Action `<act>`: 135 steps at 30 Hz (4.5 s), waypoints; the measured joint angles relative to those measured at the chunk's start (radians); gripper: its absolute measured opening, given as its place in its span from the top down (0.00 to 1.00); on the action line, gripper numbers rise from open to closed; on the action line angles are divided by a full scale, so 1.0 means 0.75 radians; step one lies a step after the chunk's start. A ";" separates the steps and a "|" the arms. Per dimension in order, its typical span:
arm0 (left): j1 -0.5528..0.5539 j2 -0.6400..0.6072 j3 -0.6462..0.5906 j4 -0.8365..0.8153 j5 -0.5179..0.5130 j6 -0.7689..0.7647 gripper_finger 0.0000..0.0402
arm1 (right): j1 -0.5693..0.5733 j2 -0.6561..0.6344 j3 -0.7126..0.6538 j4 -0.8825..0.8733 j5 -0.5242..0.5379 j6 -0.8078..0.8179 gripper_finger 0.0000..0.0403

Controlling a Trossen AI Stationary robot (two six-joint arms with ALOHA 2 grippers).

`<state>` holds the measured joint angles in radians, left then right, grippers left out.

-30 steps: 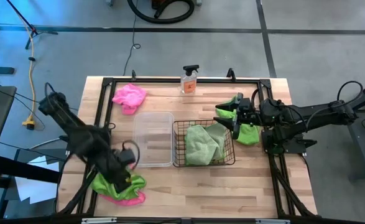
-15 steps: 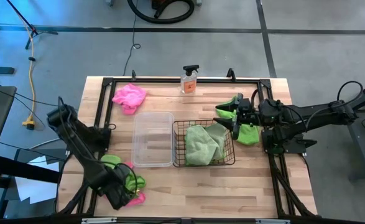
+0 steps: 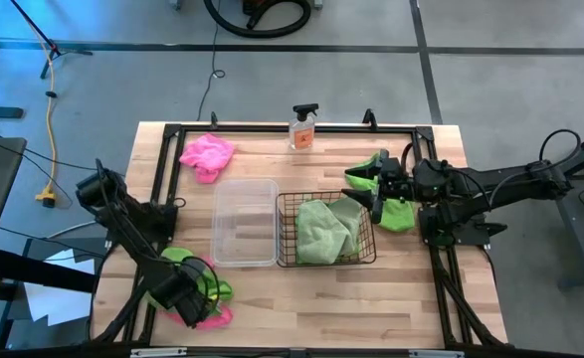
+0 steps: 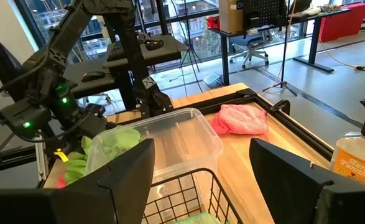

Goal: Sort microfiber towel by color & place in baskets
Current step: Put the green towel into the wire basket

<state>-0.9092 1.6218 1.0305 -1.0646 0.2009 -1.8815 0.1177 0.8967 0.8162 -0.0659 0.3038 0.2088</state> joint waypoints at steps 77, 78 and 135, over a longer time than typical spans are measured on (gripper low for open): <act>0.891 -0.677 0.597 0.738 -1.236 2.214 1.00 | -0.026 0.498 0.469 0.364 -0.077 -0.358 0.36; 0.917 -0.654 0.597 0.789 -1.216 2.246 1.00 | -0.028 0.528 0.508 0.351 -0.077 -0.359 0.36; 1.075 -0.448 0.597 1.132 -0.973 2.093 1.00 | -0.022 0.875 0.901 0.179 0.393 -0.695 0.96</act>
<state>-0.1032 1.2861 1.4784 -0.2157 -0.5289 -0.3119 0.1009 1.5532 1.4918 0.0684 0.5983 -0.3128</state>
